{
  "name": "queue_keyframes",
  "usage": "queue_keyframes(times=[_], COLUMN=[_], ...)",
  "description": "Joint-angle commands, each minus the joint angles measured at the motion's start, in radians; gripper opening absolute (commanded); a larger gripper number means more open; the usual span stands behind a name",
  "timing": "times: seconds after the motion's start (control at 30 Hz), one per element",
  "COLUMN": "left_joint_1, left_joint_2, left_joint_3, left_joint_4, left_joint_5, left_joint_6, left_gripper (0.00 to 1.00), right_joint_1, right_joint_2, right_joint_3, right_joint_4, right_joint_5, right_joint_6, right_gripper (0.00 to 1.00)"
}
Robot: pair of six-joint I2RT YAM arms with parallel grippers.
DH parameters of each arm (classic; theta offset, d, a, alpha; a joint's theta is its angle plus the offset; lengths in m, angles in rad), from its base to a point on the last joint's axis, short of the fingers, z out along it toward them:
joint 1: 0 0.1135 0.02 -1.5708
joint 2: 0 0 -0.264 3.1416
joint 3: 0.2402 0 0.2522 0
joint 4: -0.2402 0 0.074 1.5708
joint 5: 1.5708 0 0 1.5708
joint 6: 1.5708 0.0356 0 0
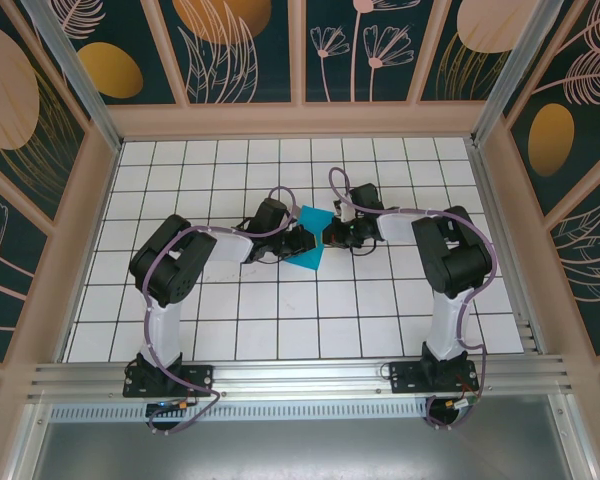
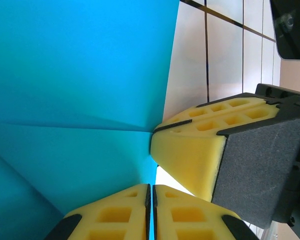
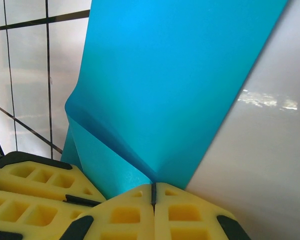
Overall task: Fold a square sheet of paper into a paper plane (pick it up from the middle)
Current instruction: Fold the triangle a second time at the center of the table.
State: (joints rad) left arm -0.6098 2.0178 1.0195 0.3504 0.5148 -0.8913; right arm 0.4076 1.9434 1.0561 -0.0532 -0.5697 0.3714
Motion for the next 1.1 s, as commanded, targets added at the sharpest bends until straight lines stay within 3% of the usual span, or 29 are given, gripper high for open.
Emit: queue_keyframes(times=[0.0,1.07], left_joint_1=[-0.005,-0.005], left_joint_2=[0.01,0.036], left_joint_3=[0.0,0.034], left_joint_4=[-0.032,-0.116], left_joint_5=[-0.001,-0.018], left_joint_6=[0.02,0.068], left_gripper=[0.14,0.13], right_joint_1=[0.007,0.01], right_joint_2=[0.018,-0.012], right_joint_3=[0.032,0.01], right_joint_4=[-0.019,-0.063], right_joint_5=[0.023,0.066], right_joint_6=[-0.023,-0.006], right_gripper=[0.03,0.04])
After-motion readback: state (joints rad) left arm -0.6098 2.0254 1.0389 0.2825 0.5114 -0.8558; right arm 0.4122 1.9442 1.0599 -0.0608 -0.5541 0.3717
